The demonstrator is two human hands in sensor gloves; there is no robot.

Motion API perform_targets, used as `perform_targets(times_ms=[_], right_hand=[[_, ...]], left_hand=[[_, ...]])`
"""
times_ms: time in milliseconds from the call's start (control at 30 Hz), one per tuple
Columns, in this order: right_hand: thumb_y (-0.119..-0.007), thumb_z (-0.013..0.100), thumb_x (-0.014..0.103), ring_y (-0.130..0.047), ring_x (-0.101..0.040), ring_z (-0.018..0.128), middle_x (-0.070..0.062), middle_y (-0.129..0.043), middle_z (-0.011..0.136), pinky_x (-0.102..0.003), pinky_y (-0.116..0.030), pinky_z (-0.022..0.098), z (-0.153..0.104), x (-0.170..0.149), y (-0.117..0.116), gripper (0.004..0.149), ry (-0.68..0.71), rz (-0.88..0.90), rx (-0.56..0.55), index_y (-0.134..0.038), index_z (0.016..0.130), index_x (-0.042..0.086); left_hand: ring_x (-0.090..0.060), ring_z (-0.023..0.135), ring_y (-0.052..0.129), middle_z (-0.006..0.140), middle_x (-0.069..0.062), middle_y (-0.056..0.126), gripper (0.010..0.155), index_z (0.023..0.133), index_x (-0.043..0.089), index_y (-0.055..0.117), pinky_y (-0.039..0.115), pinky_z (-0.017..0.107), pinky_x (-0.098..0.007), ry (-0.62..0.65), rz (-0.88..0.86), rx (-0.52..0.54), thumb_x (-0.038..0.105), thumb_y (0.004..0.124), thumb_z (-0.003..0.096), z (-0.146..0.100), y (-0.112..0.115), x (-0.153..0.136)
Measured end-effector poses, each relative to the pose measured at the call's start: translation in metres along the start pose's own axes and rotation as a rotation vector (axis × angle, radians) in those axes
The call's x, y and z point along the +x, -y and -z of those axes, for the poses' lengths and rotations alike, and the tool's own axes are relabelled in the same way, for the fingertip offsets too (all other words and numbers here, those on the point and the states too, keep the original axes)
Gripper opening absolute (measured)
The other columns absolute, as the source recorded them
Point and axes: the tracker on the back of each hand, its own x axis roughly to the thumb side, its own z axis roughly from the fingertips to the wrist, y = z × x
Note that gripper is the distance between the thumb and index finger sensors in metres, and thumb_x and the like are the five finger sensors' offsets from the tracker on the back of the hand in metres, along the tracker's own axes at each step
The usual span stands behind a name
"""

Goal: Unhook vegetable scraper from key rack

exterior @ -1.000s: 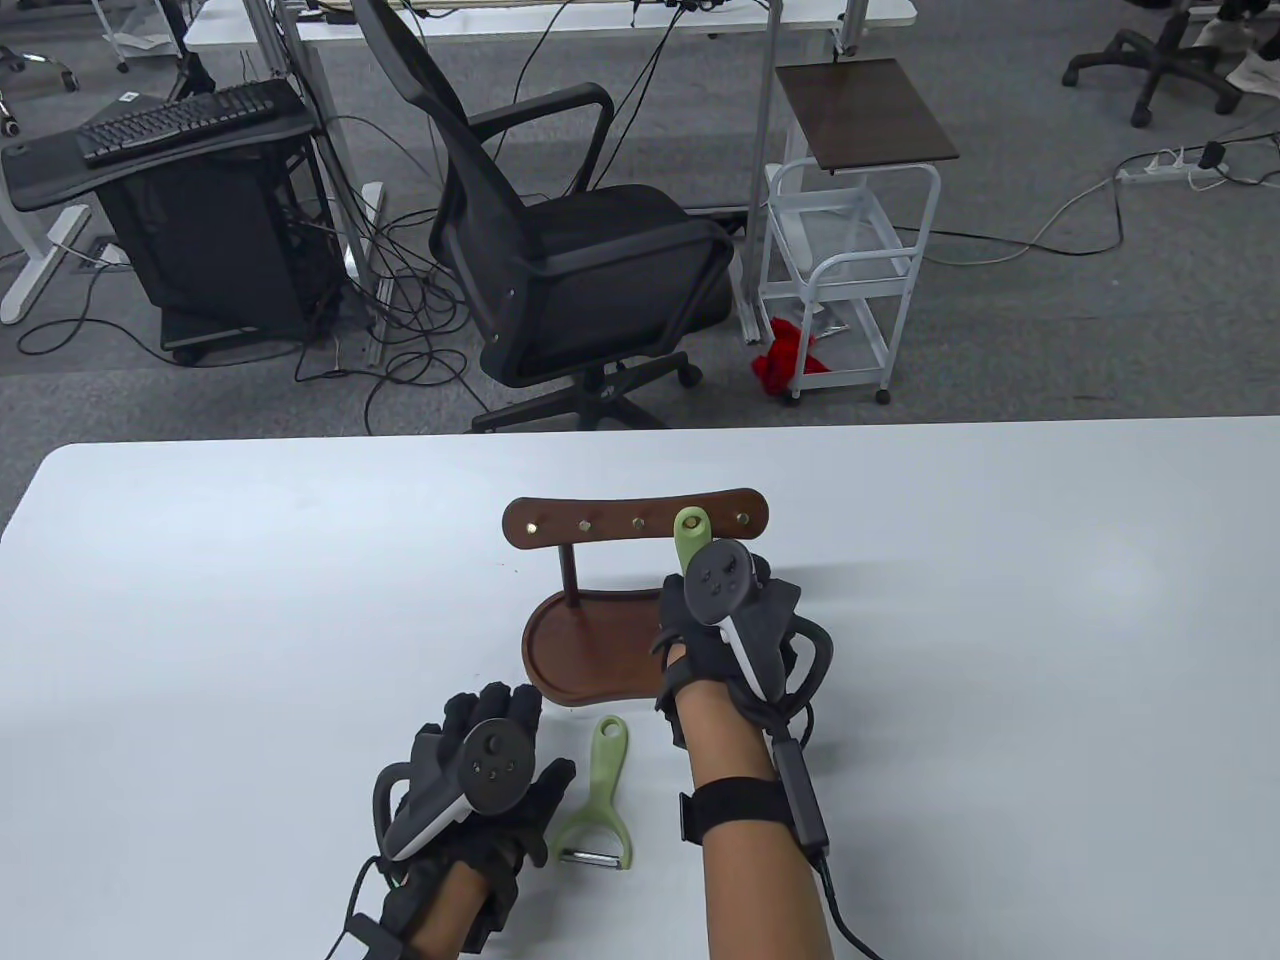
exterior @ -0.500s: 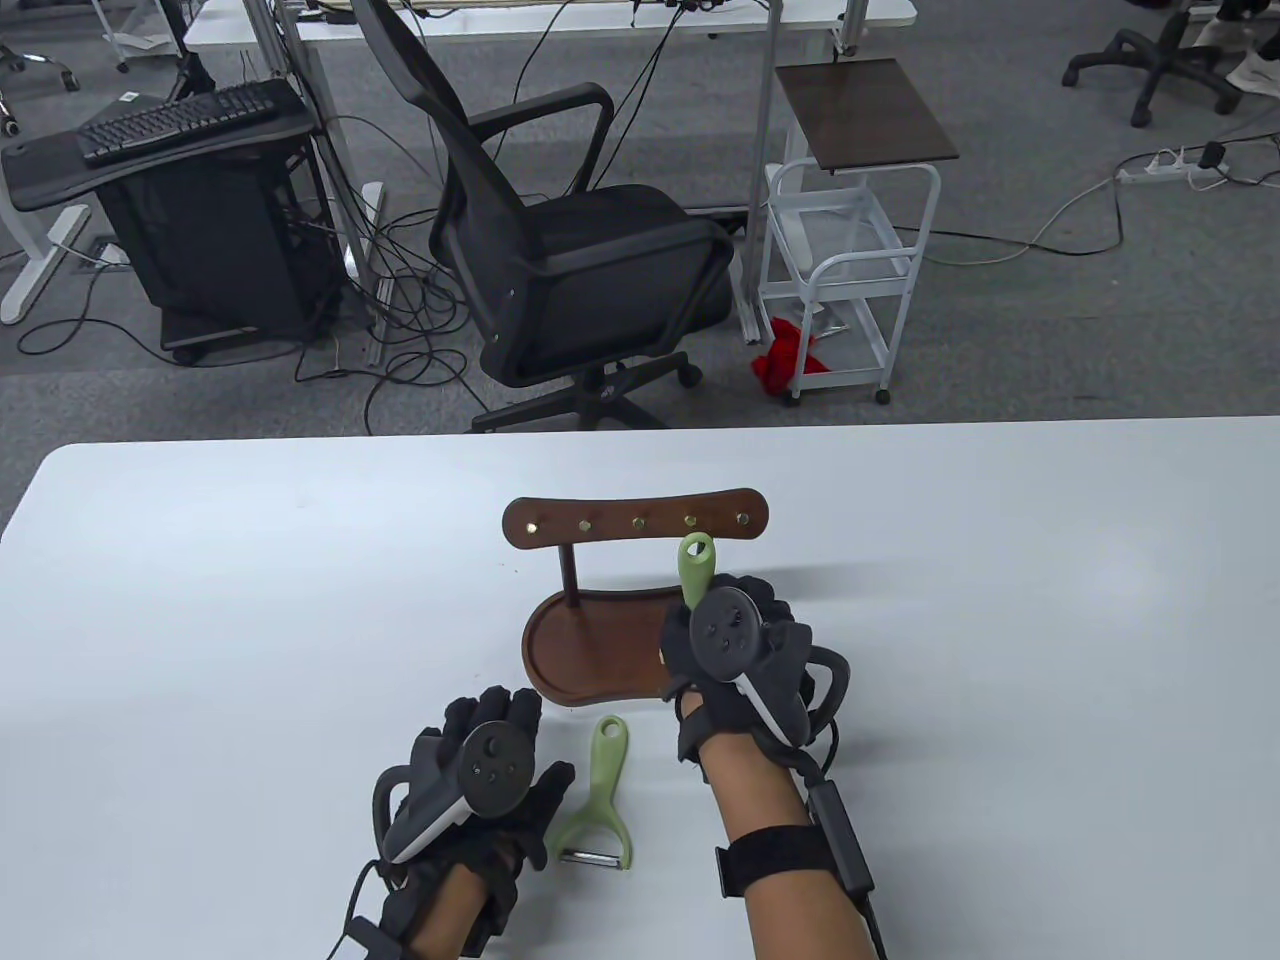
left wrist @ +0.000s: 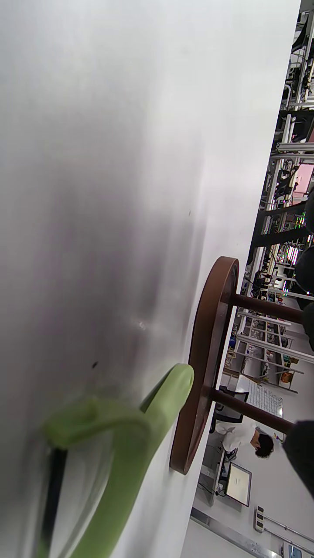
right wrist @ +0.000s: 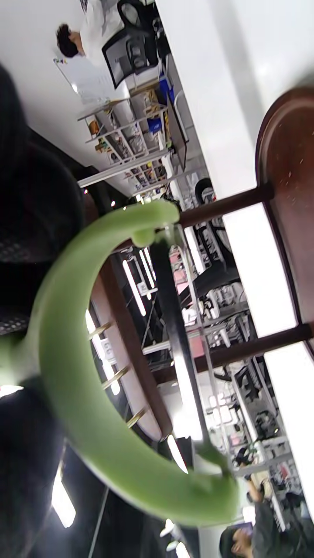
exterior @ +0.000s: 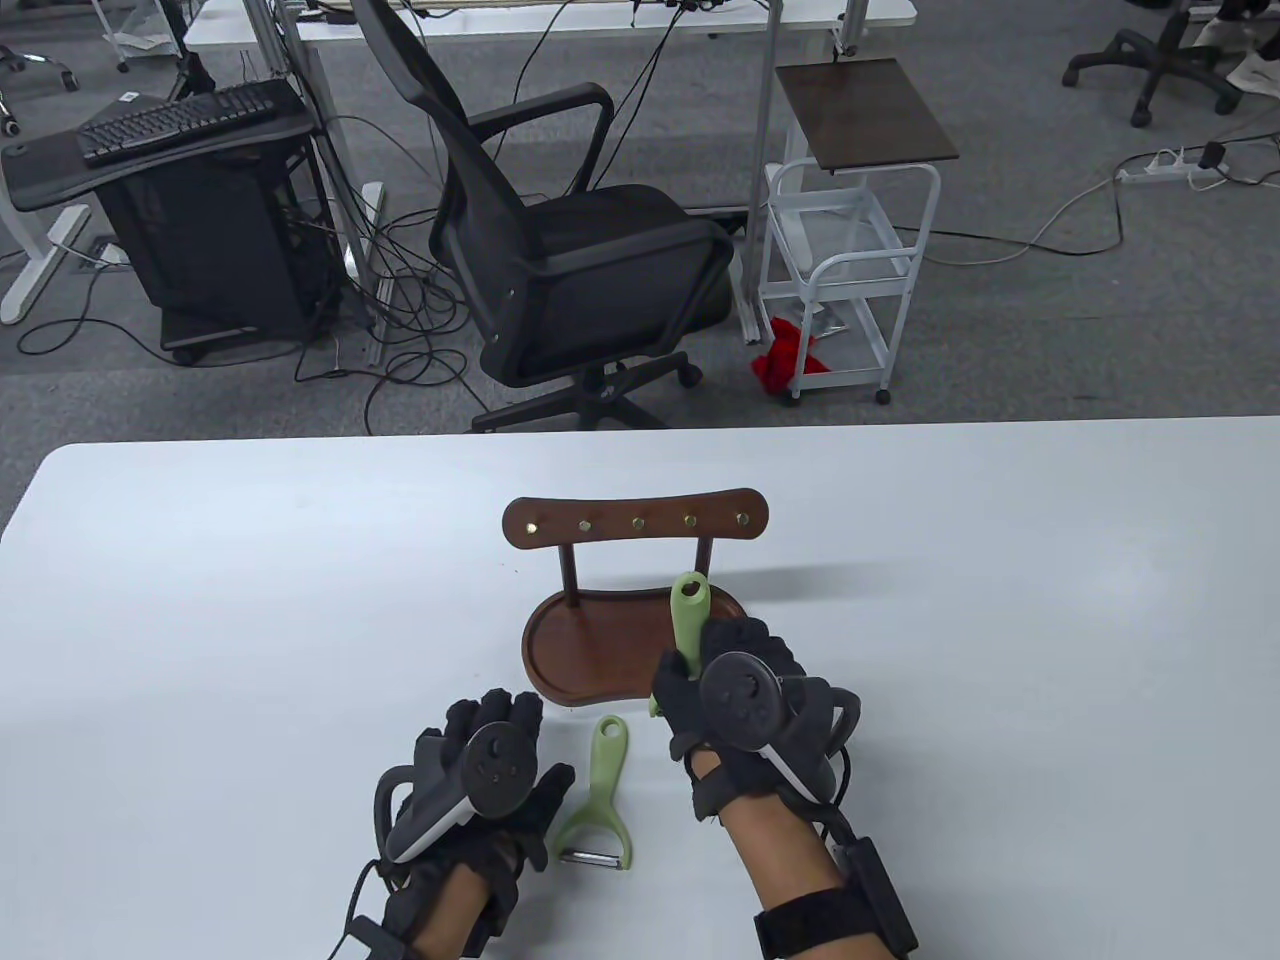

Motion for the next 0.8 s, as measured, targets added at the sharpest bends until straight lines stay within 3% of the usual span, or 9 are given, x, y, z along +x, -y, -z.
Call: perform_targets(times_ms=[233, 367, 567, 800], right_hand=[[-0.076, 0.042, 0.055, -0.09, -0.028, 0.032, -0.016, -0.09, 0.064, -0.037, -0.079, 0.016, -0.021, -0.008, -0.004, 0.052, 0.029, 0.165, -0.044, -0.084, 0.068, 0.01], [-0.078, 0.042, 0.054, -0.091, -0.028, 0.032, -0.017, -0.09, 0.064, -0.037, -0.08, 0.016, -0.023, -0.006, -0.006, 0.051, 0.022, 0.113, 0.017, -0.084, 0.068, 0.01], [-0.079, 0.043, 0.053, -0.091, -0.03, 0.035, -0.018, -0.09, 0.066, -0.038, -0.08, 0.018, -0.032, -0.011, -0.007, 0.051, -0.031, 0.111, 0.179, -0.084, 0.069, 0.009], [-0.078, 0.043, 0.052, -0.091, -0.031, 0.036, -0.018, -0.089, 0.067, -0.039, -0.08, 0.019, -0.036, -0.029, -0.027, 0.051, -0.114, 0.005, 0.364, -0.084, 0.07, 0.009]], left_hand=[[-0.059, 0.105, 0.033, 0.115, -0.019, 0.03, 0.077, 0.112, 0.018, 0.032, 0.03, 0.066, -0.08, -0.008, -0.001, 0.004, 0.054, 0.066, 0.0533, 0.0, 0.001, -0.001], [-0.059, 0.105, 0.034, 0.115, -0.019, 0.03, 0.076, 0.112, 0.018, 0.032, 0.03, 0.066, -0.08, -0.021, 0.001, -0.013, 0.054, 0.066, 0.0533, 0.0, 0.004, -0.005], [-0.058, 0.105, 0.034, 0.114, -0.019, 0.03, 0.076, 0.112, 0.018, 0.033, 0.03, 0.066, -0.08, -0.033, 0.002, -0.012, 0.053, 0.066, 0.0534, 0.0, 0.004, -0.009], [-0.058, 0.105, 0.034, 0.114, -0.019, 0.03, 0.076, 0.112, 0.018, 0.033, 0.03, 0.066, -0.08, -0.034, 0.01, -0.015, 0.053, 0.066, 0.0534, -0.004, 0.005, -0.008]])
